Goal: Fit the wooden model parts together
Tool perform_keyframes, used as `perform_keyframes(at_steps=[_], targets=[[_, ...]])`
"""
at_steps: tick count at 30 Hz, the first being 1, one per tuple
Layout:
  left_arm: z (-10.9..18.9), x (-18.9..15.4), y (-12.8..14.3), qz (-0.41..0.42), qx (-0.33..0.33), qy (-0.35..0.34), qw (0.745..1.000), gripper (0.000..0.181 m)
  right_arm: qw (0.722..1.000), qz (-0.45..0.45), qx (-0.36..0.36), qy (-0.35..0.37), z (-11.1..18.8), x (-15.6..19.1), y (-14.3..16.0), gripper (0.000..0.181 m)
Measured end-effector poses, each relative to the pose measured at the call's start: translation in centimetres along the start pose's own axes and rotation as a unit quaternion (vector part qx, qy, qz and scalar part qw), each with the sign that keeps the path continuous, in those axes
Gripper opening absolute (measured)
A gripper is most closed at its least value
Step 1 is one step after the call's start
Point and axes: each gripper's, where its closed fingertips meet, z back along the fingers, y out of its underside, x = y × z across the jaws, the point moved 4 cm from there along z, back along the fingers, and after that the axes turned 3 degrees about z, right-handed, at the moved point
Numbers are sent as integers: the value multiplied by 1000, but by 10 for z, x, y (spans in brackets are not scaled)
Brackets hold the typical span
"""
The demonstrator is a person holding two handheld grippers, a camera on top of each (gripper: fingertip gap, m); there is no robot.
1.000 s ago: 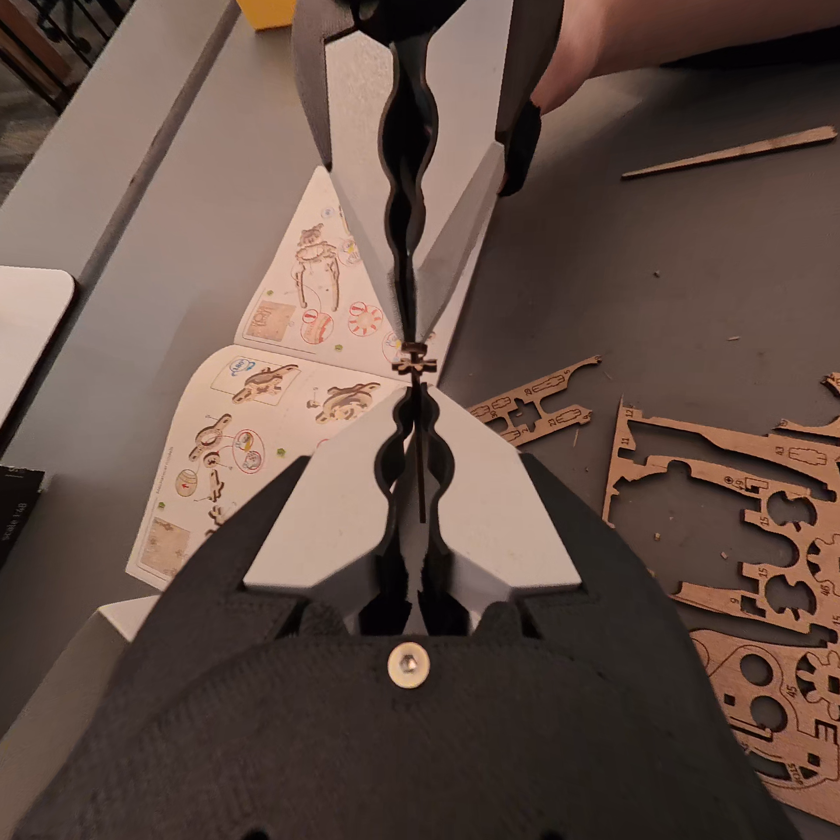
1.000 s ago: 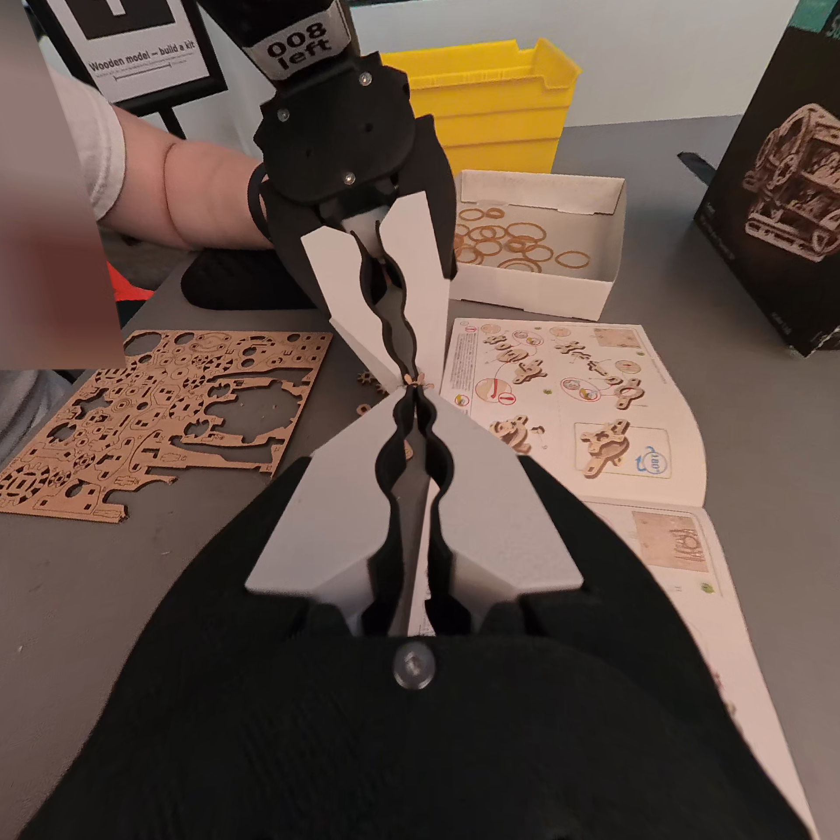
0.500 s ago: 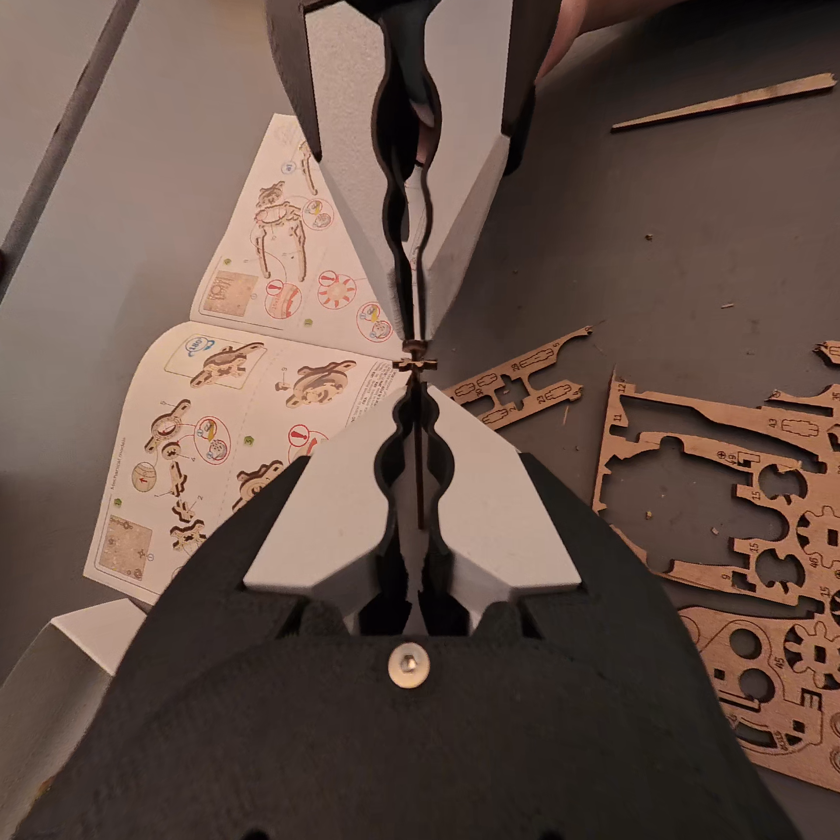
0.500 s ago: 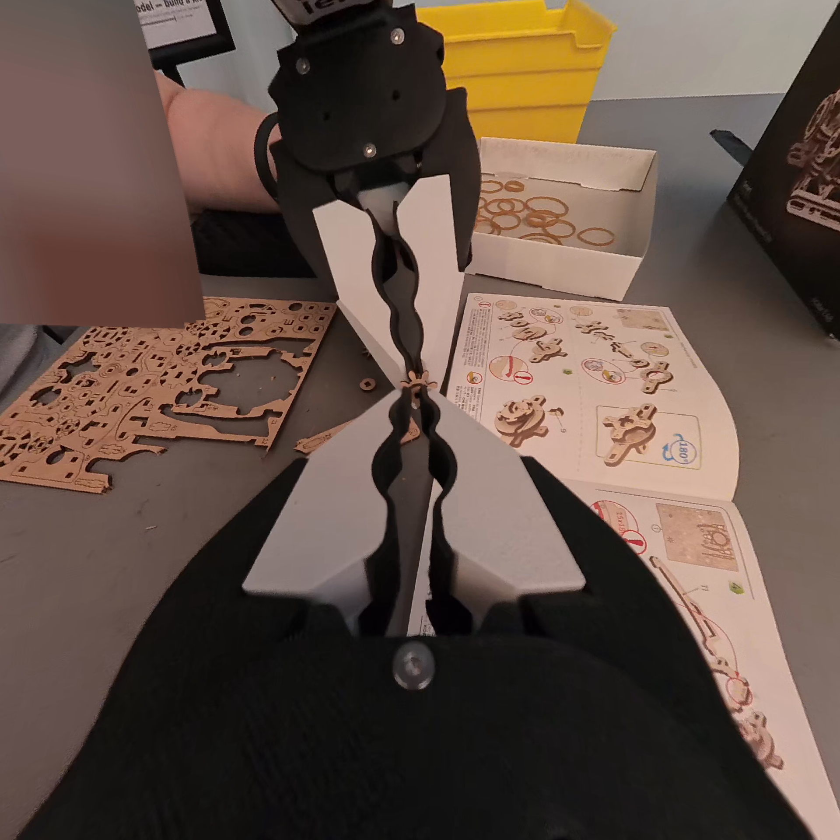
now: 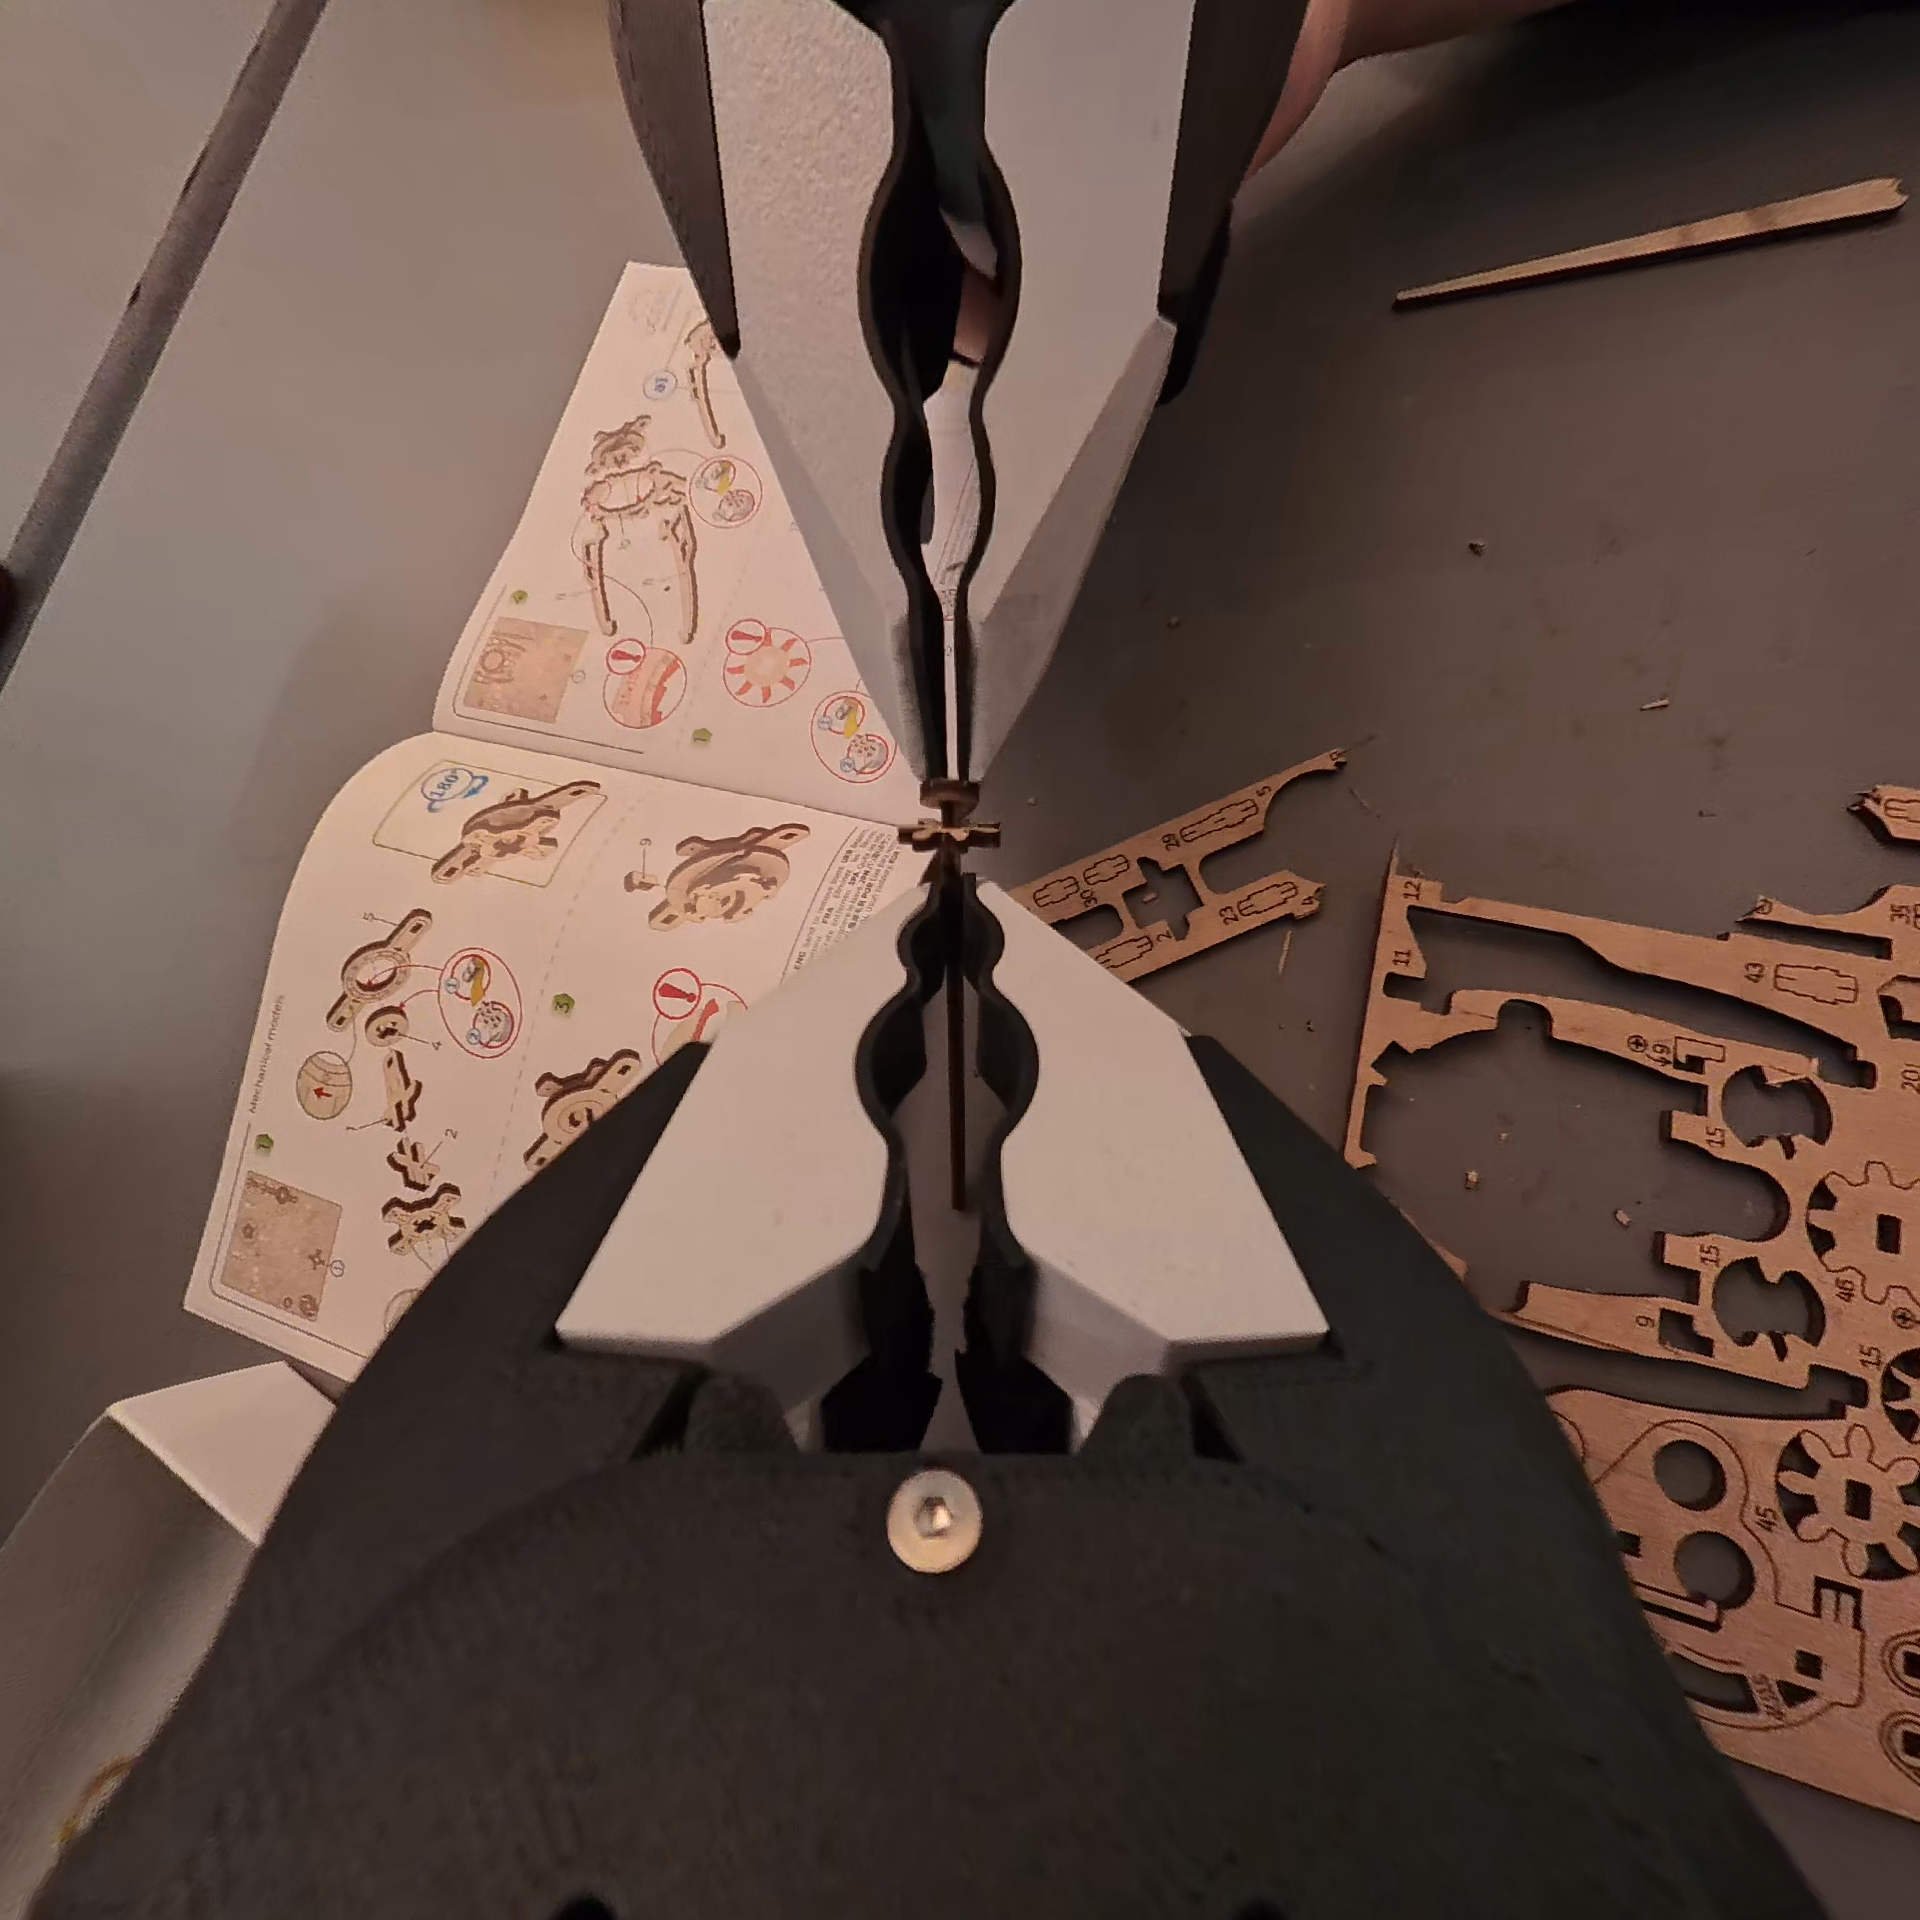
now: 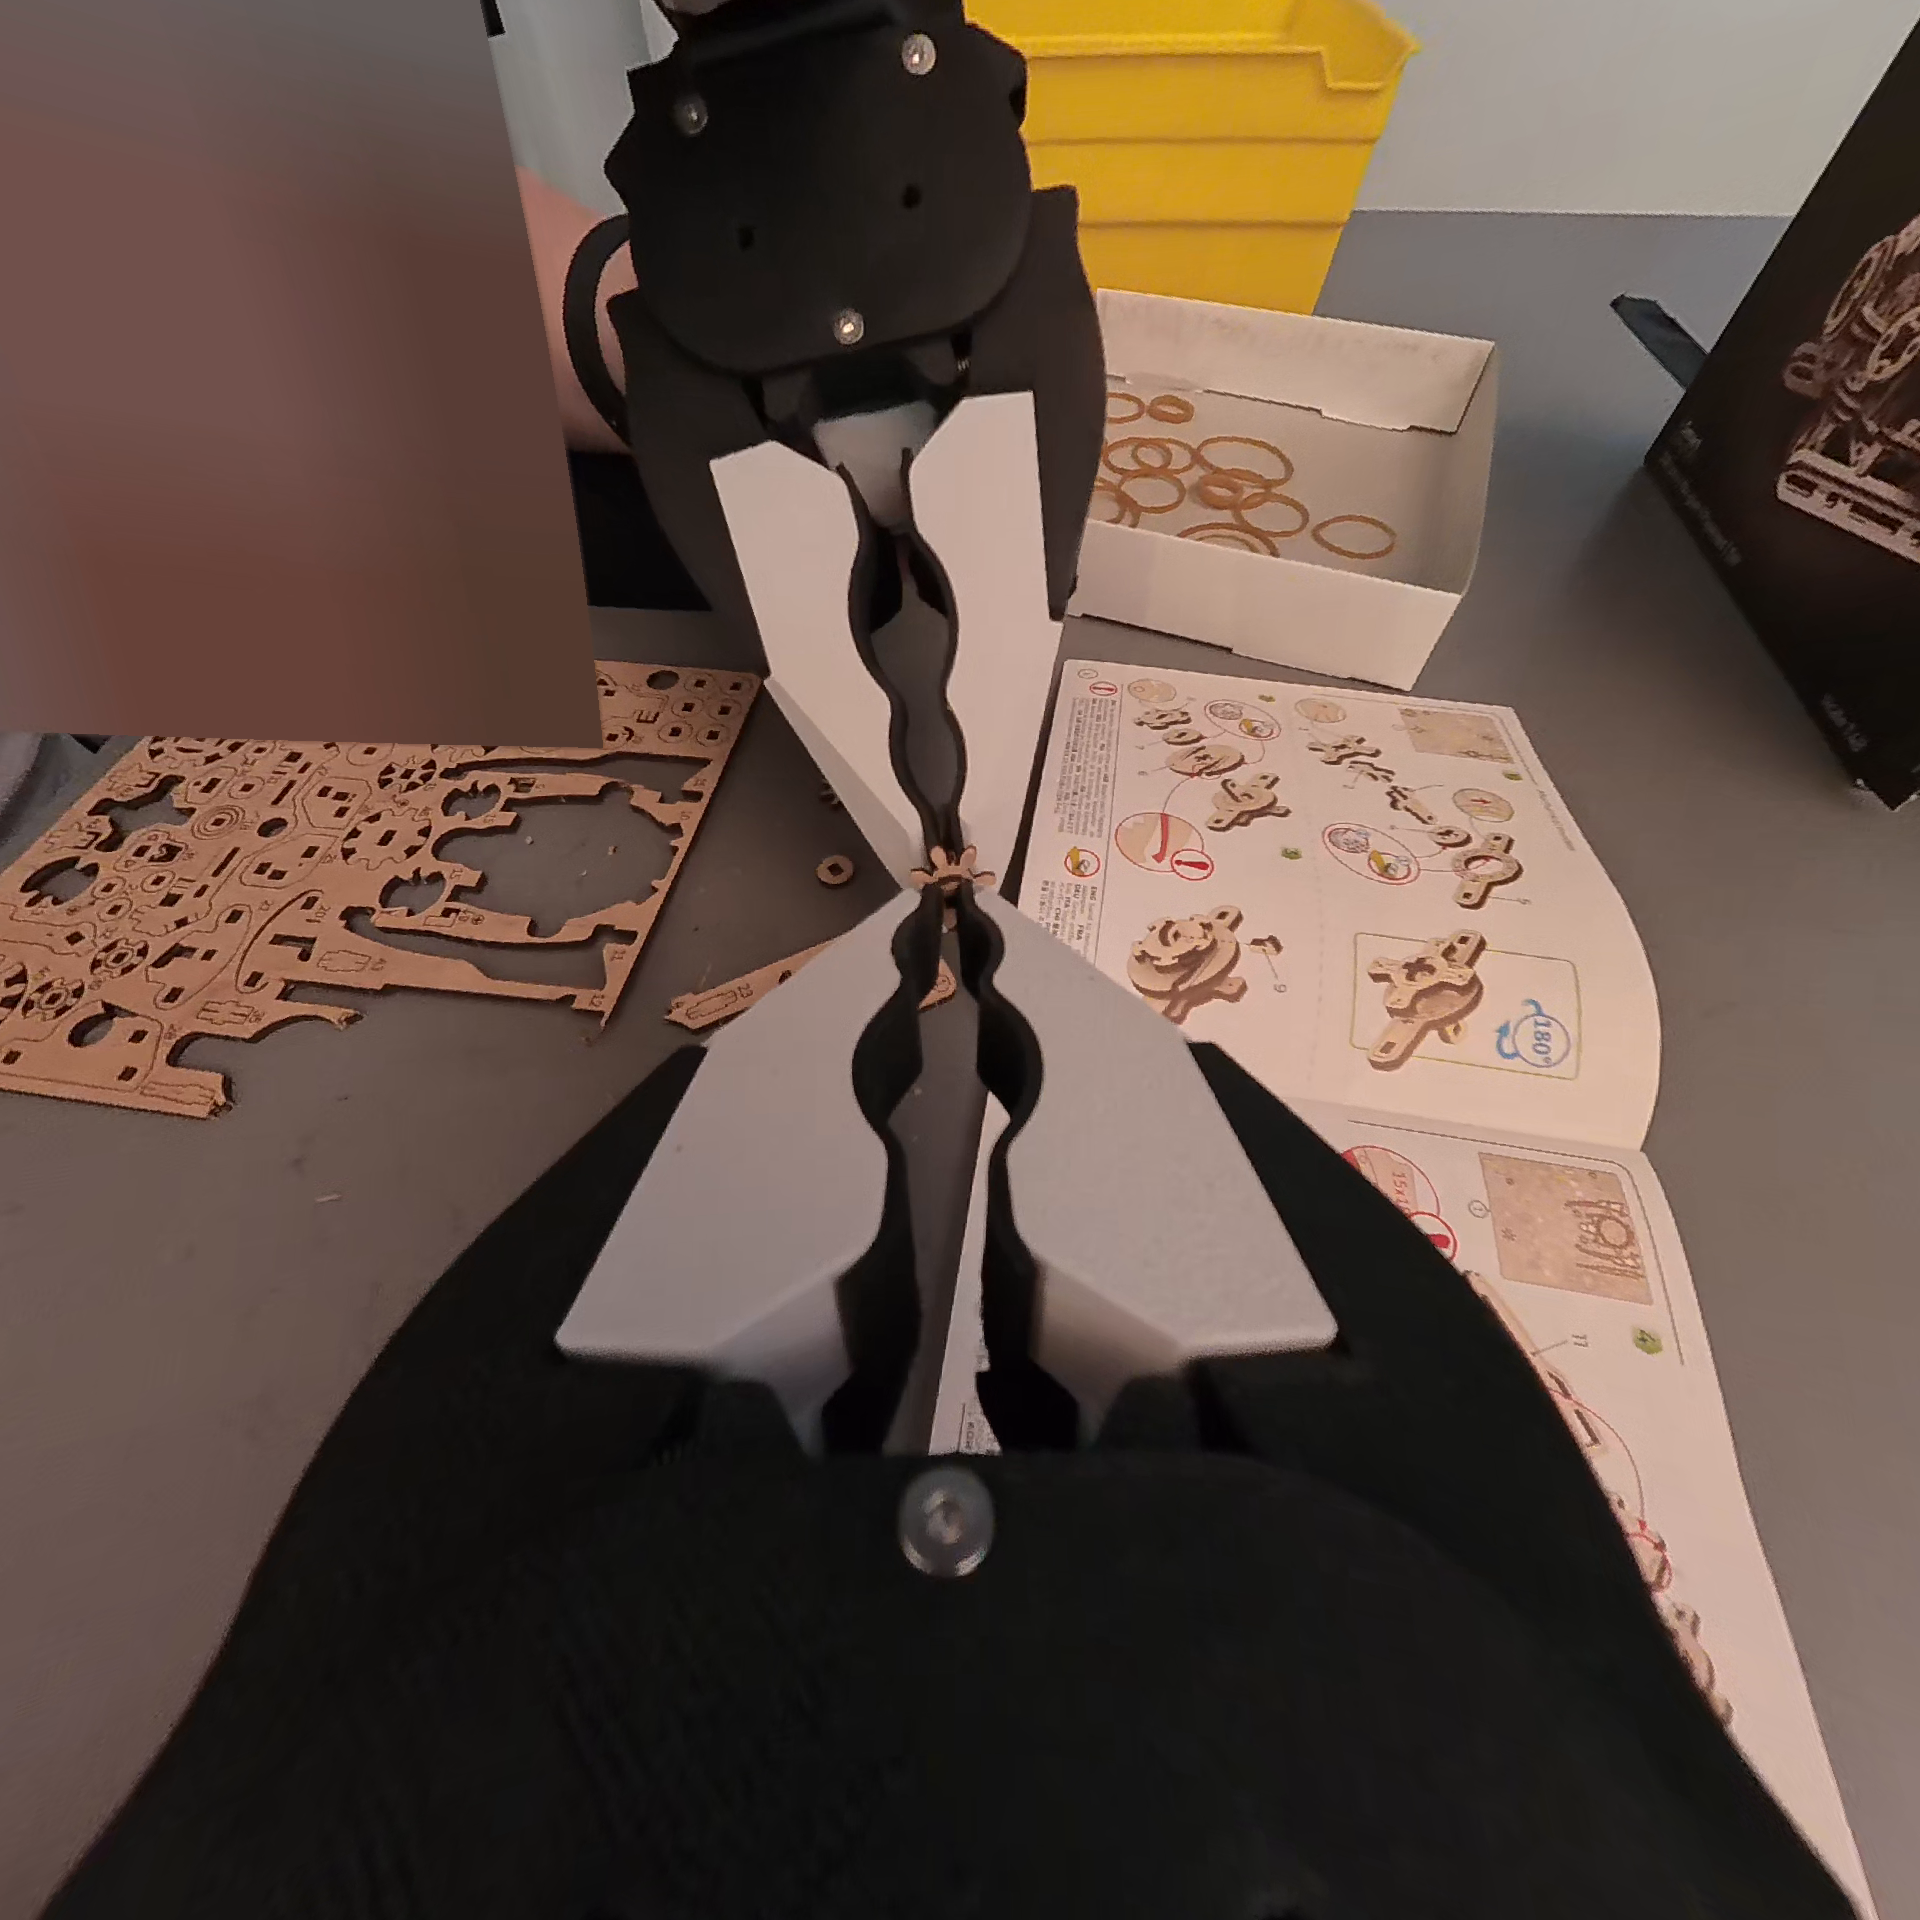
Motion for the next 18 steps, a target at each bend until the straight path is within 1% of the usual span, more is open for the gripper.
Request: perform_keyframes(at_steps=[4, 11, 18], targets=[[-1, -2, 1, -9, 20, -13, 1000, 0, 1000, 10, 21, 4, -1, 2, 1, 1], [0, -5, 0, -26, 35, -24, 999, 0, 999, 17, 28, 5, -2, 5, -2, 0], [2, -5, -2, -28, 31, -30, 999, 0, 999, 18, 28, 9, -2, 5, -5, 0]])
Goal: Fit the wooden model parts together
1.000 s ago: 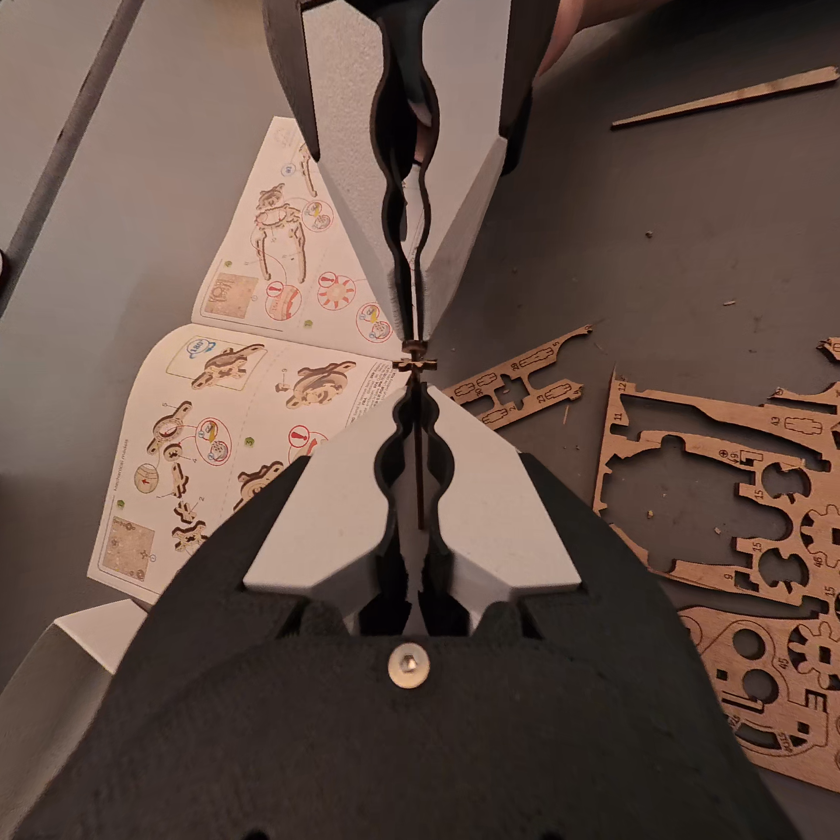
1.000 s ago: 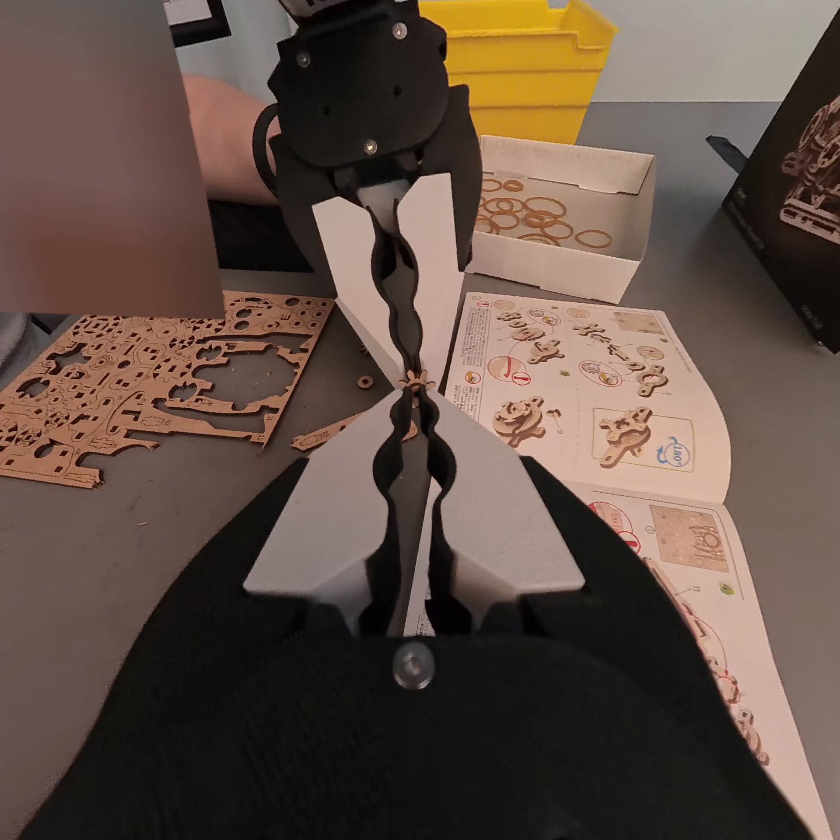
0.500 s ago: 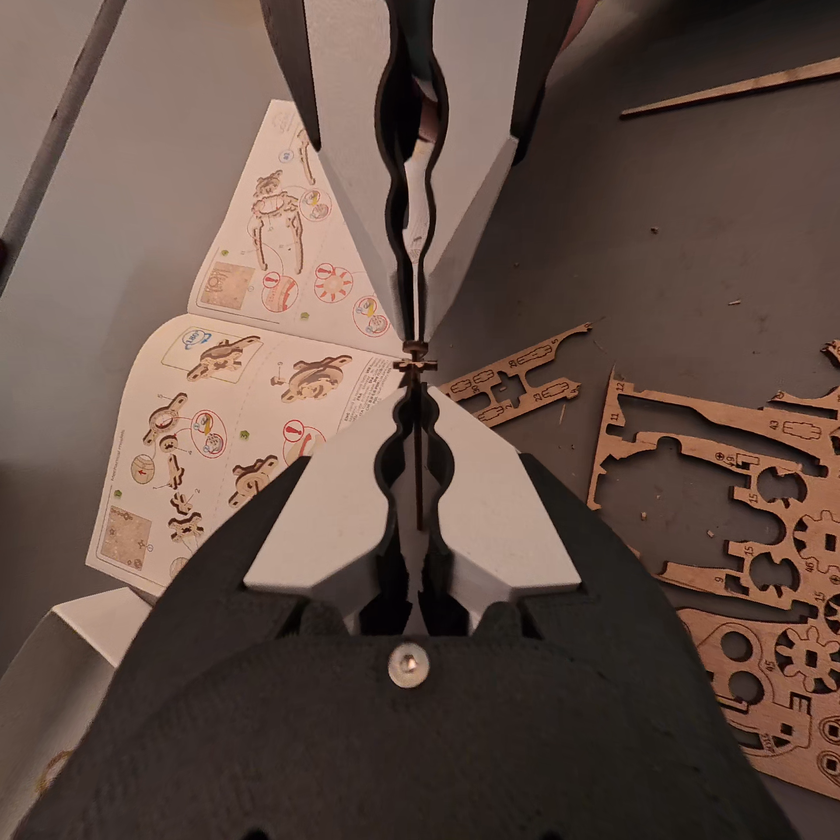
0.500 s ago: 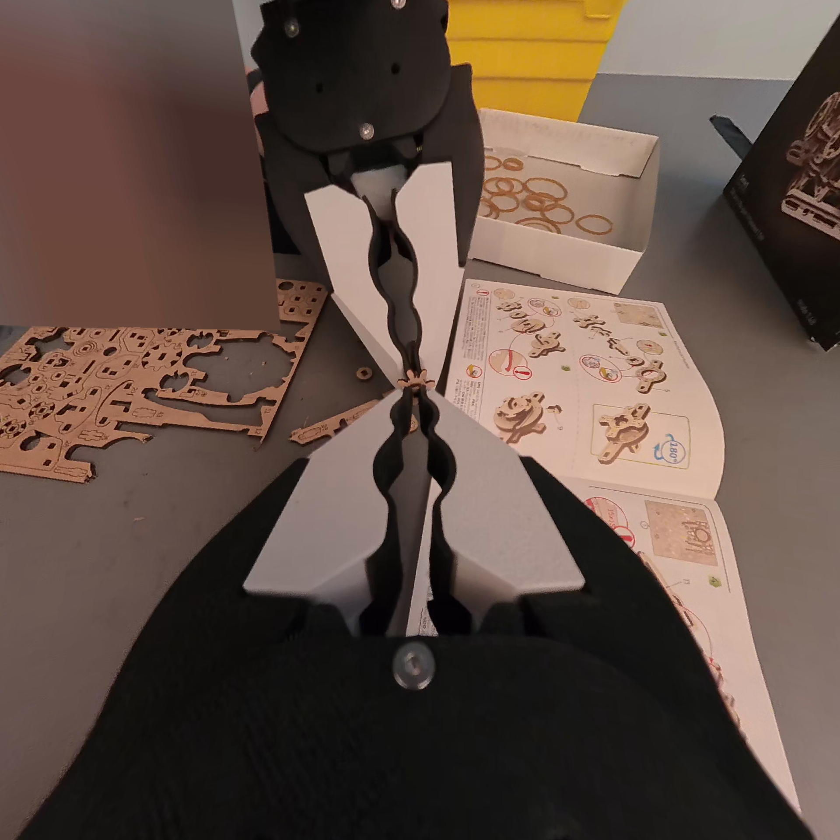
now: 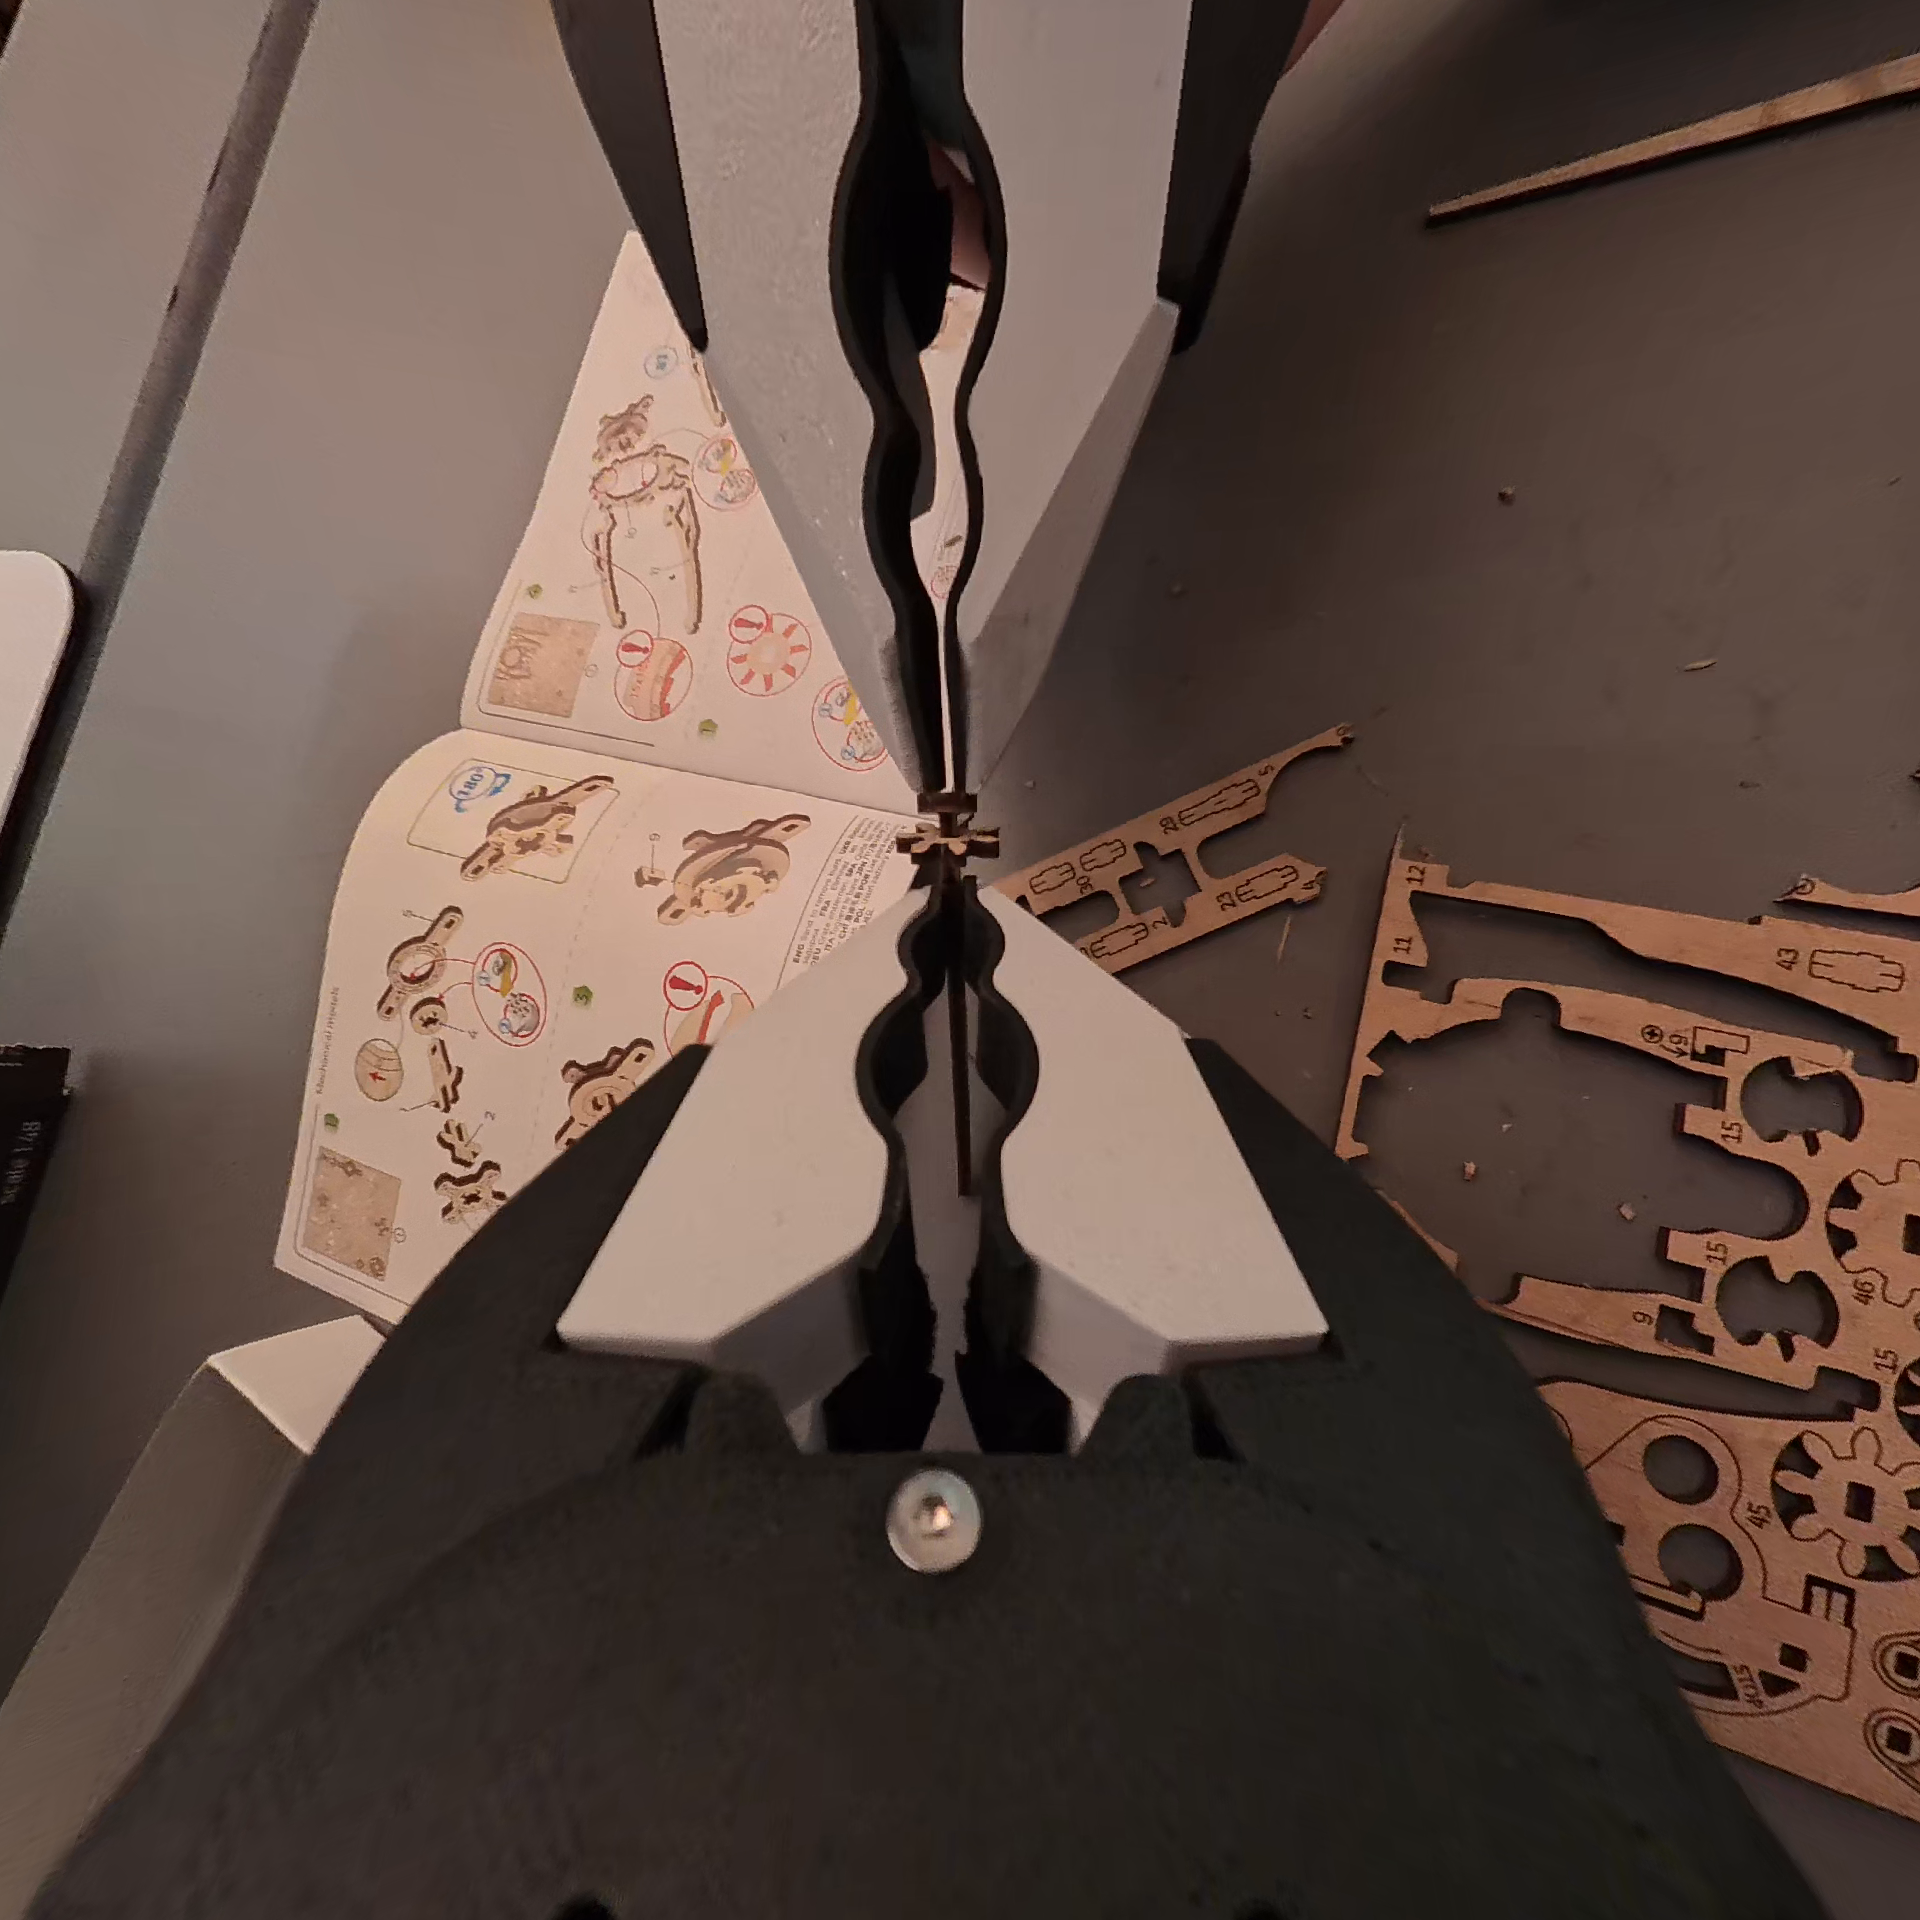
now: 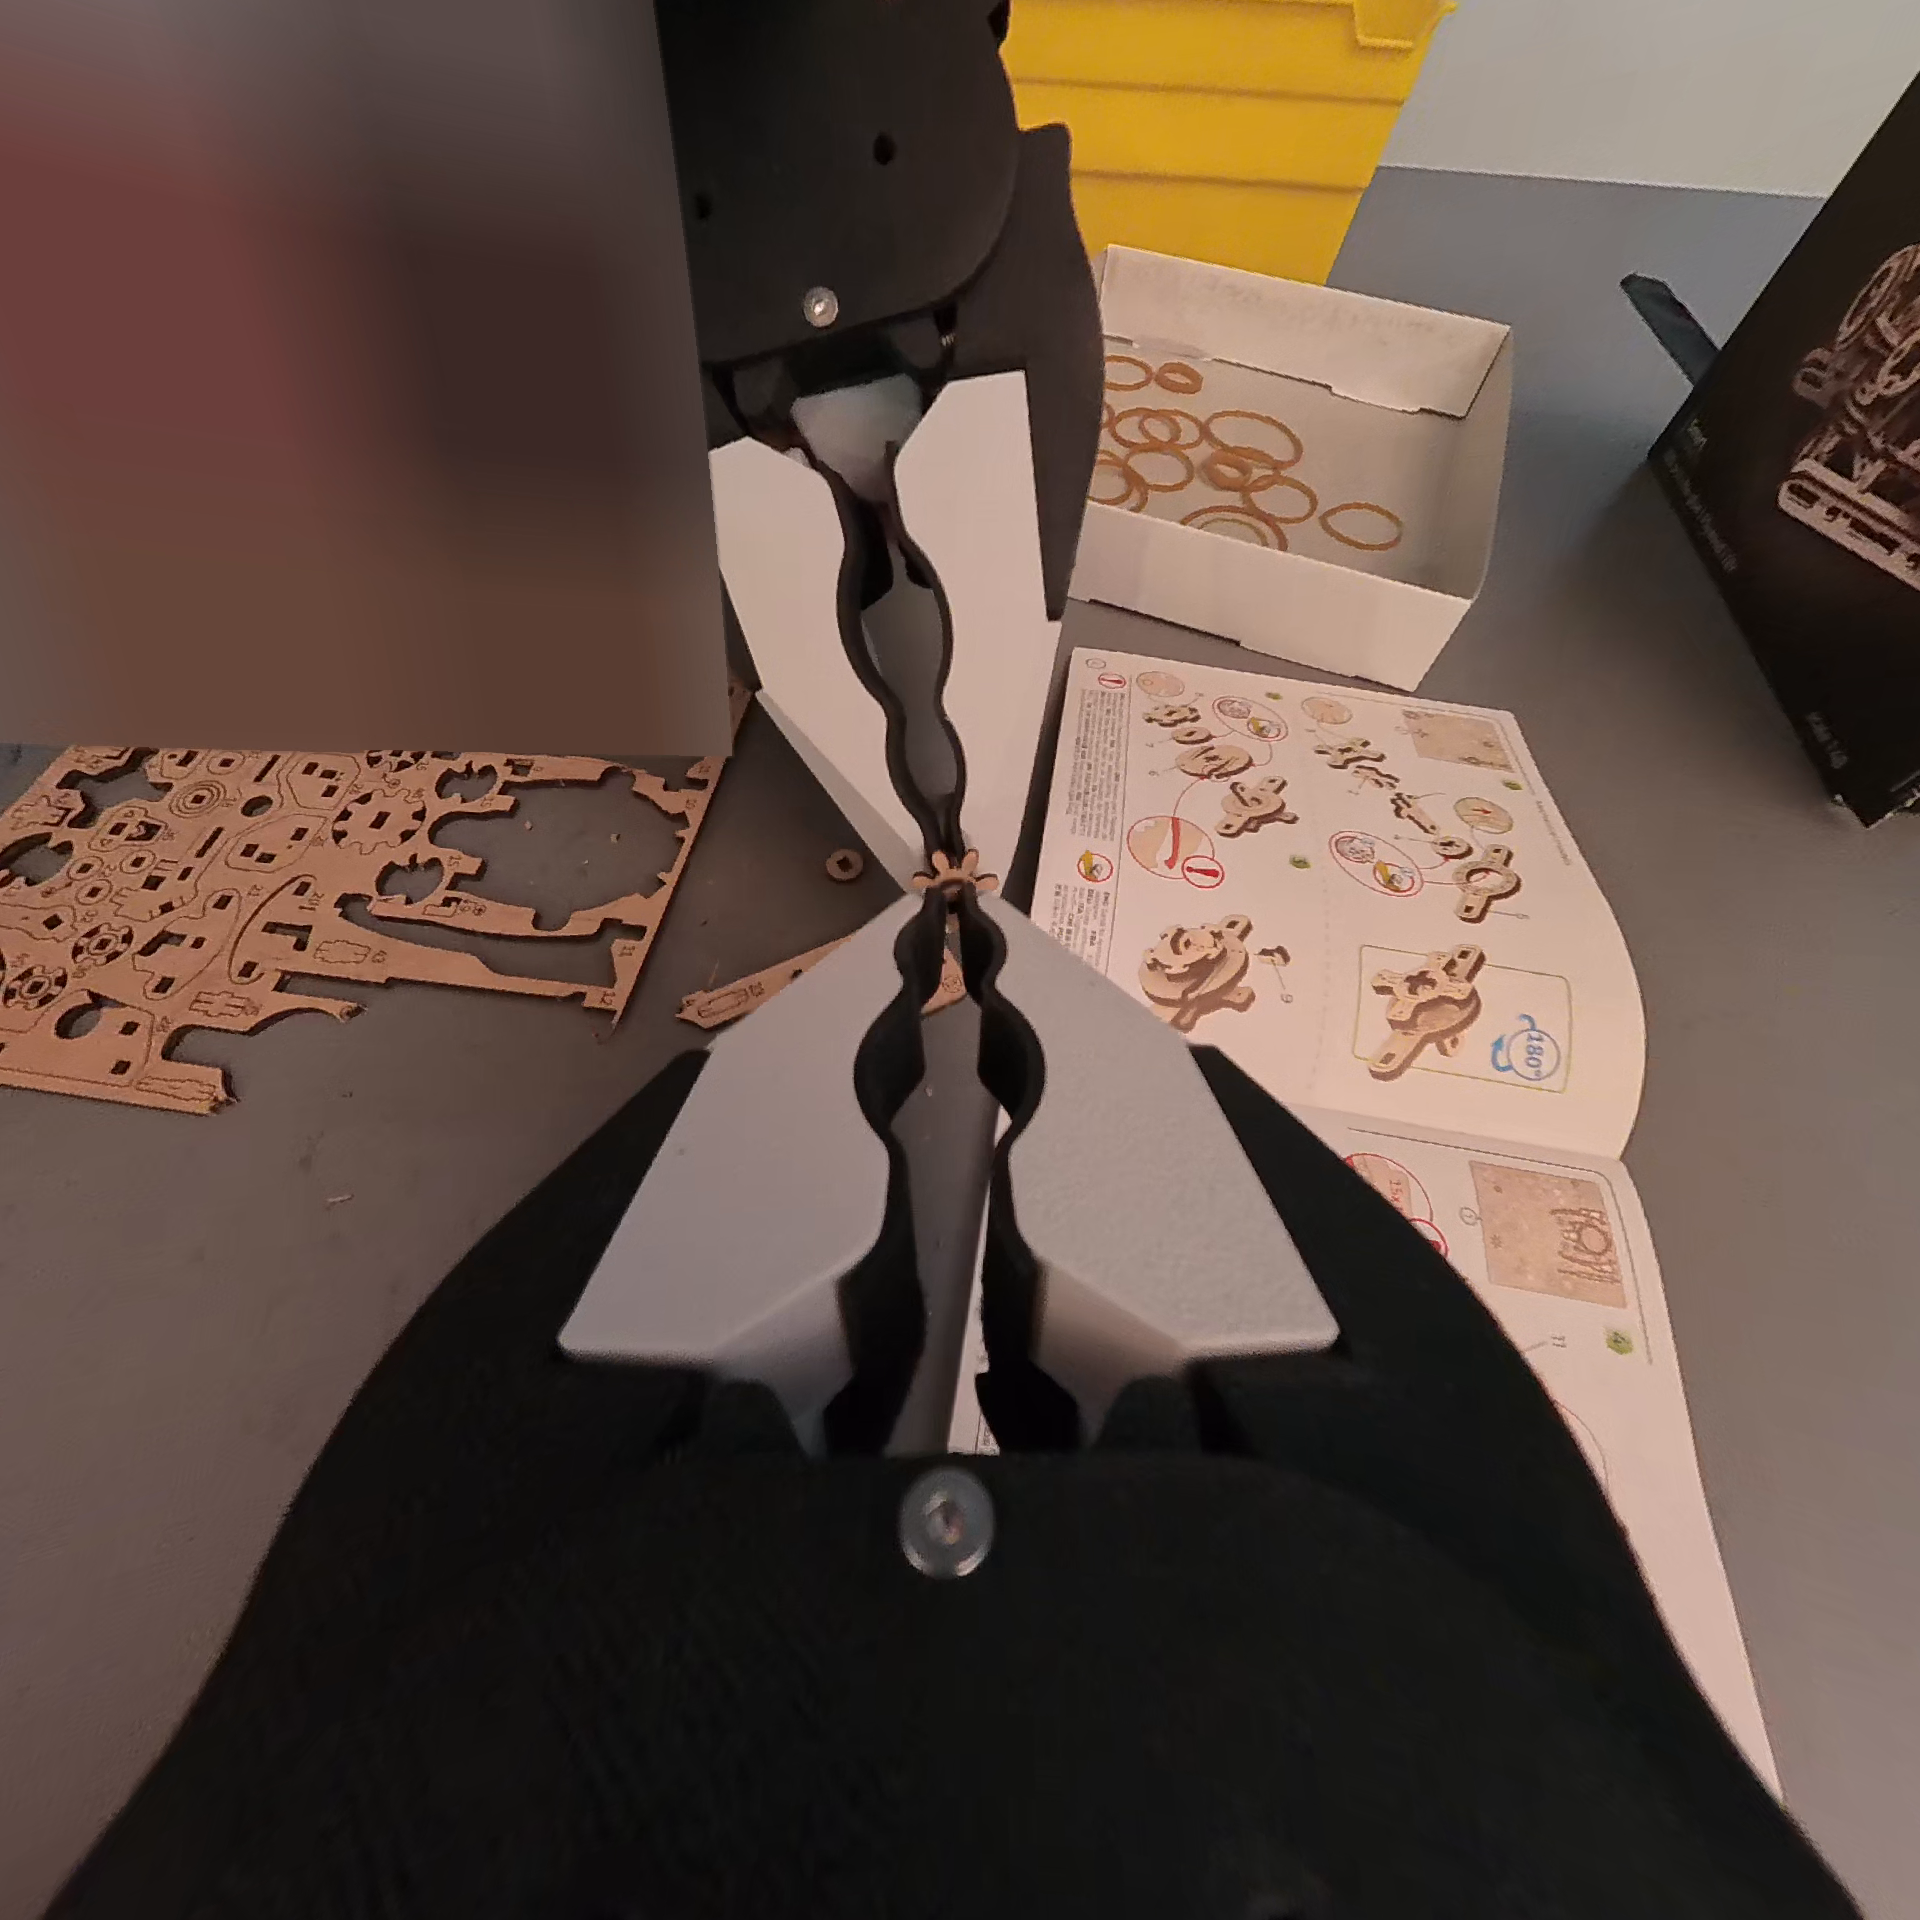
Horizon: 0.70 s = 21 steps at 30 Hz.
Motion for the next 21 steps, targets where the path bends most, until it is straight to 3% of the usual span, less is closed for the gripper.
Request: perform_keyframes(at_steps=[15, 21], targets=[[-2, -2, 0, -13, -5, 6, 1000, 0, 999, 38, 33, 8, 1, 3, -1, 0], [5, 5, -9, 16, -70, 20, 997, 0, 997, 71, -1, 41, 11, -1, -12, 5]])
